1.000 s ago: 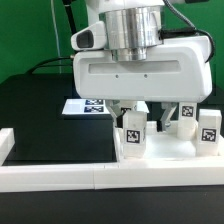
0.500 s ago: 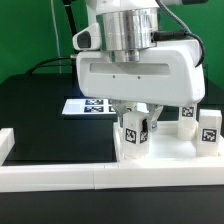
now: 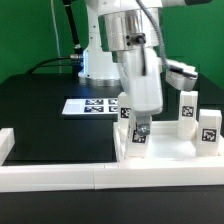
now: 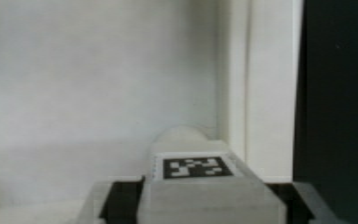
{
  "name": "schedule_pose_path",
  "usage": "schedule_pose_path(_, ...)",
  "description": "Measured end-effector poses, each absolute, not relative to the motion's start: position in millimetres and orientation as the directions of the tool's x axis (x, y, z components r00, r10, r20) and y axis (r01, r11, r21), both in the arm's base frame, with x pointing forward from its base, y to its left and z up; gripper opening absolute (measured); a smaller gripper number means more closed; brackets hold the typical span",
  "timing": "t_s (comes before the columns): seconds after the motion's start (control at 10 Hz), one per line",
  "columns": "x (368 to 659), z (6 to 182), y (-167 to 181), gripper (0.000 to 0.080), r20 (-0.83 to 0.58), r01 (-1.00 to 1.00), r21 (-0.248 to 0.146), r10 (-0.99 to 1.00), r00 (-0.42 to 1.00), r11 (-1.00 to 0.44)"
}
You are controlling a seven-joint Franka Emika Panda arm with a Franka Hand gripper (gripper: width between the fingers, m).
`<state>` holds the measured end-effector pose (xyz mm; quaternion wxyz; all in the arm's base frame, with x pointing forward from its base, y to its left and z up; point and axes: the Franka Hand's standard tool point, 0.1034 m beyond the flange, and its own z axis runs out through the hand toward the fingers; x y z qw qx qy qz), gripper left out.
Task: Assemble square table
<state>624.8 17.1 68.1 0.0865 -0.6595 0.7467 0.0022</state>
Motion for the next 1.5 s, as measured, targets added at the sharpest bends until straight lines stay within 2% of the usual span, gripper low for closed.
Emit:
schedule_pose_path(0.2, 625.1, 68.1, 16.9, 0.0318, -0.143, -0.98, -0.11, -0.979, -0.149, 0.165)
schedule_pose_path(0.3, 625.1, 68.1, 16.8, 0.0318, -0.135, -0.987, -0.118, -0.987, -0.089, 0.105)
schedule_pose_path(0.4, 625.1, 68.1, 15.9, 0.0498, -0.115, -0.991, -0.132, -0.993, 0.033, -0.017)
schedule_pose_path(0.5, 625.2, 68.2, 15.0, 0.0498, -0.098, -0.98, -0.145, -0.984, 0.148, -0.133)
schedule_pose_path(0.6, 625.6, 69.1, 13.7, 0.0621, -0.053, -0.927, -0.154, -0.934, 0.352, -0.341)
schedule_pose_path(0.7, 625.3, 69.1, 13.2, 0.0641, -0.021, -0.855, -0.156, -0.864, 0.503, -0.494)
schedule_pose_path(1.0, 625.1, 68.8, 11.4, 0.0648, 0.012, -0.745, -0.152, -0.755, 0.656, -0.649)
schedule_pose_path(1.1, 625.3, 69.7, 11.4, 0.0649, 0.035, -0.659, -0.141, -0.669, 0.743, -0.739)
schedule_pose_path(1.3, 628.8, 76.2, 9.9, 0.0649, 0.104, -0.361, -0.093, -0.37, 0.923, -0.928)
schedule_pose_path(1.5, 627.2, 72.4, 4.9, 0.0649, 0.119, -0.118, -0.058, -0.124, 0.985, -0.991)
